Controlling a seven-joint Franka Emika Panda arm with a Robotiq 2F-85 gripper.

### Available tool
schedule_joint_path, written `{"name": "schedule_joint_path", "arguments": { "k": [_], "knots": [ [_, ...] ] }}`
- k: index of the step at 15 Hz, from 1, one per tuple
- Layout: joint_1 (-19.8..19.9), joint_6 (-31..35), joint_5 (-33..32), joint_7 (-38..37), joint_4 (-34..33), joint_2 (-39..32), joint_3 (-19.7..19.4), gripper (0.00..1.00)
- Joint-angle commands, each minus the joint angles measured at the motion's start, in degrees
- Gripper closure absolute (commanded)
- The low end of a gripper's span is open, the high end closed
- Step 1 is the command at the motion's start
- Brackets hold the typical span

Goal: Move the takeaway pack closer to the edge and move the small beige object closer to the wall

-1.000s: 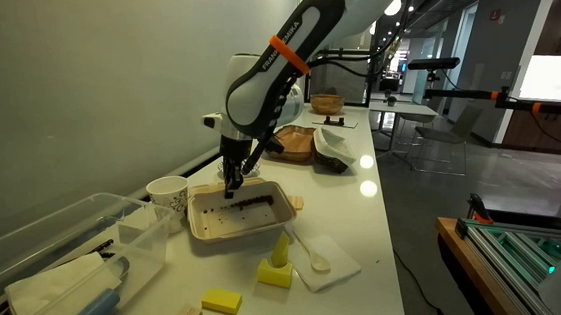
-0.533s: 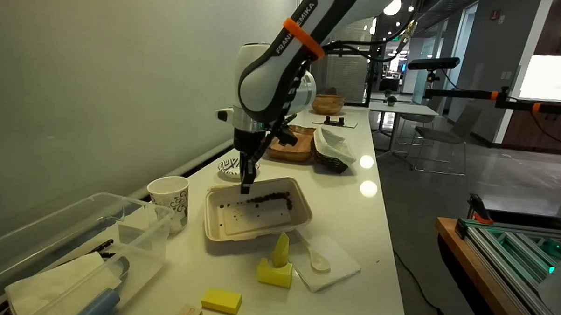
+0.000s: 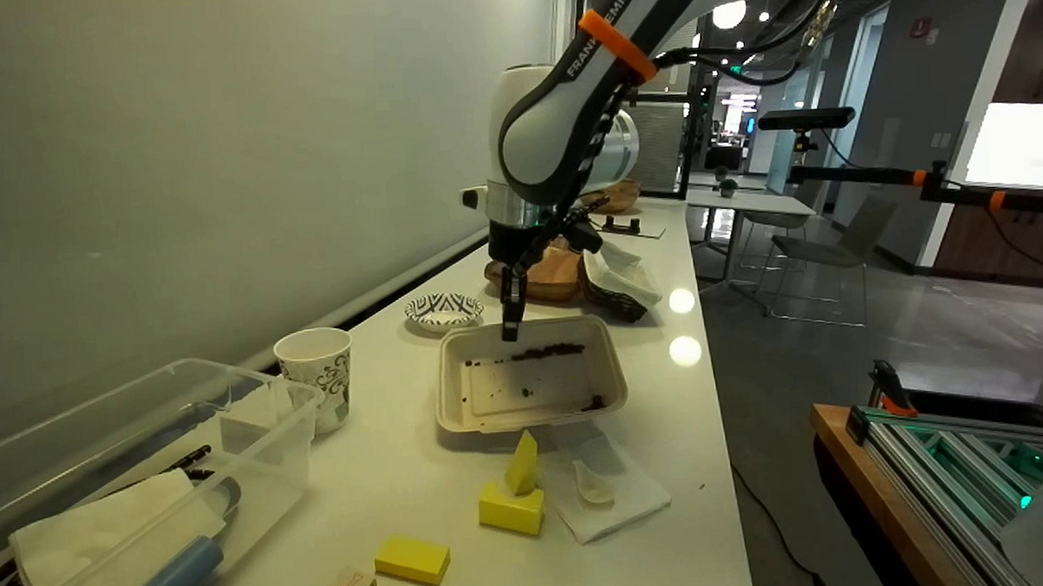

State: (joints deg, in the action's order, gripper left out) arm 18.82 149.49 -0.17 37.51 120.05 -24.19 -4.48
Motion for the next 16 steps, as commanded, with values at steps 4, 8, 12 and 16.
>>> {"name": "schedule_joint_path", "arguments": {
  "k": [4, 8, 12, 16],
  "knots": [
    [1.2, 0.2, -0.2, -3.5, 7.6, 5.9, -2.7, 0.99],
    [2.2, 2.1, -0.1, -2.5, 10.8, 7.8, -3.4, 0.99],
    [3.1, 3.4, 0.3, -1.4, 13.8, 9.5, -3.9, 0.99],
    [3.6, 2.1, 0.3, -0.7, 16.2, 10.7, -4.6, 0.99]
  ]
}}
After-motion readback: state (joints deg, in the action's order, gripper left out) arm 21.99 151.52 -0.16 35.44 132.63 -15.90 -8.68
